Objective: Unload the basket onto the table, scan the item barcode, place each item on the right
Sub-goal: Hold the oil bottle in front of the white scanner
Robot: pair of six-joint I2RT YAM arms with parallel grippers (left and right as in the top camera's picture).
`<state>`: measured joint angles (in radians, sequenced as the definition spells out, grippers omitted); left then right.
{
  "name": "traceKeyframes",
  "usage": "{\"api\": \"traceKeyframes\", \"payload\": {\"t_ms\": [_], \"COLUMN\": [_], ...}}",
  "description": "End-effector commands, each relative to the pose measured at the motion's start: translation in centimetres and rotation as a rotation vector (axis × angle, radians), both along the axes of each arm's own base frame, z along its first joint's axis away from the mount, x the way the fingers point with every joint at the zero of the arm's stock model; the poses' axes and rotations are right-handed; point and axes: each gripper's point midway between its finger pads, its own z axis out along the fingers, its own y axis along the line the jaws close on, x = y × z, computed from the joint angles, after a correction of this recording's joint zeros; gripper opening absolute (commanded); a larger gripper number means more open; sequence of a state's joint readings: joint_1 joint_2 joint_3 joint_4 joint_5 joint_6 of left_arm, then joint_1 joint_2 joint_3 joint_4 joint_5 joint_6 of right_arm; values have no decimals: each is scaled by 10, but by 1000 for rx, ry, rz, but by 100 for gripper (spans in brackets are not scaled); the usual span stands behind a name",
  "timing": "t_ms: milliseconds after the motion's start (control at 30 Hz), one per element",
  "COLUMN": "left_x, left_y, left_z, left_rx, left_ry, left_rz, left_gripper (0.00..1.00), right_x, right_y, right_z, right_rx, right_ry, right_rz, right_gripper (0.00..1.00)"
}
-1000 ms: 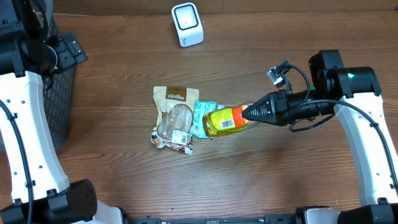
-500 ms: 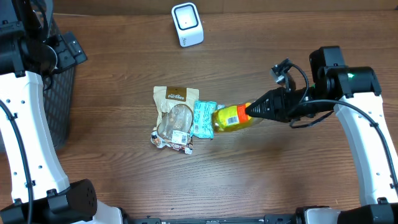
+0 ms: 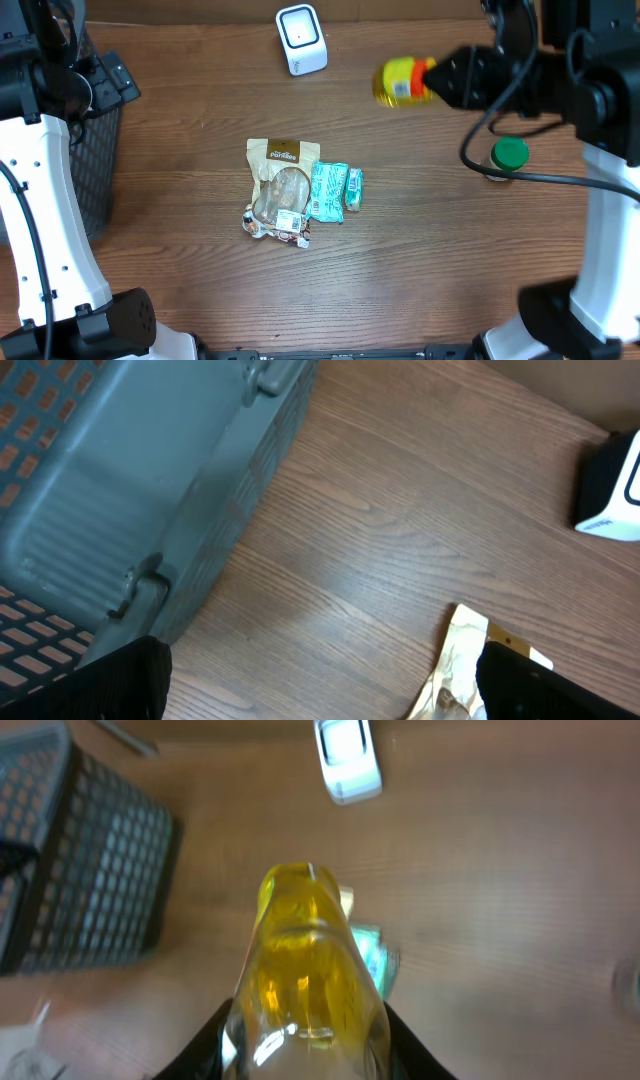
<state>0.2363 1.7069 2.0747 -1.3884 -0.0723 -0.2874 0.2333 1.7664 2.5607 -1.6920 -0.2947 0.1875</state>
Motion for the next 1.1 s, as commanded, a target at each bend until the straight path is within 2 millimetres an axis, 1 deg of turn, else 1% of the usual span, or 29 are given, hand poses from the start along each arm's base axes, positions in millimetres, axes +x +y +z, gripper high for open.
{"api": "traceKeyframes", "payload": {"t_ms": [0, 133, 167, 200, 333, 400, 433, 500, 600, 700, 767, 800, 900, 967, 1033, 1067], "left_x": [2, 2, 2, 2, 2, 2, 2, 2, 2, 2, 2, 2, 2, 2, 2, 2], "left_y": [0, 0, 0, 0, 0, 0, 0, 0, 0, 0, 0, 0, 0, 0, 0, 0], "left_z": [1, 1, 1, 1, 1, 1, 1, 1, 1, 1, 1, 1, 1, 1, 1, 1], "left_rx": [1, 1, 1, 1, 1, 1, 1, 1, 1, 1, 1, 1, 1, 1, 1, 1], "left_ry": [-3, -3, -3, -3, -3, -3, -3, -3, -3, -3, -3, -3, -3, -3, -3, -3], "left_rz": [-5, -5, -5, -5, -5, -5, -5, -5, -5, -5, -5, -5, -5, -5, -5, -5], "left_gripper": [99, 100, 100, 100, 100, 100, 100, 100, 99, 100, 100, 100, 100, 100, 100, 100], "right_x": [32, 60, 71, 77, 113, 132, 143, 160, 186, 209, 230, 239, 259, 270, 280, 283], "right_y": [13, 34, 44, 49, 84, 98, 106, 122, 142, 151, 150, 150, 155, 159, 162, 163], "right_z": [-6, -24, -30, -33, -53, -66, -74, -91, -122, -147, -162, -167, -179, -182, -184, -185], "right_rx": [-87, -212, -258, -283, -448, -526, -565, -621, -710, -781, -818, -824, -809, -795, -798, -804], "right_ry": [-51, -105, -136, -157, -277, -327, -354, -393, -445, -481, -501, -513, -551, -586, -623, -639], "right_rz": [-36, -12, 12, 27, 137, 167, 187, 248, 351, 383, 336, 313, 281, 257, 249, 247], "right_gripper": [24, 22, 19, 18, 17, 16, 16, 16, 15, 10, 9, 8, 8, 8, 4, 4]}}
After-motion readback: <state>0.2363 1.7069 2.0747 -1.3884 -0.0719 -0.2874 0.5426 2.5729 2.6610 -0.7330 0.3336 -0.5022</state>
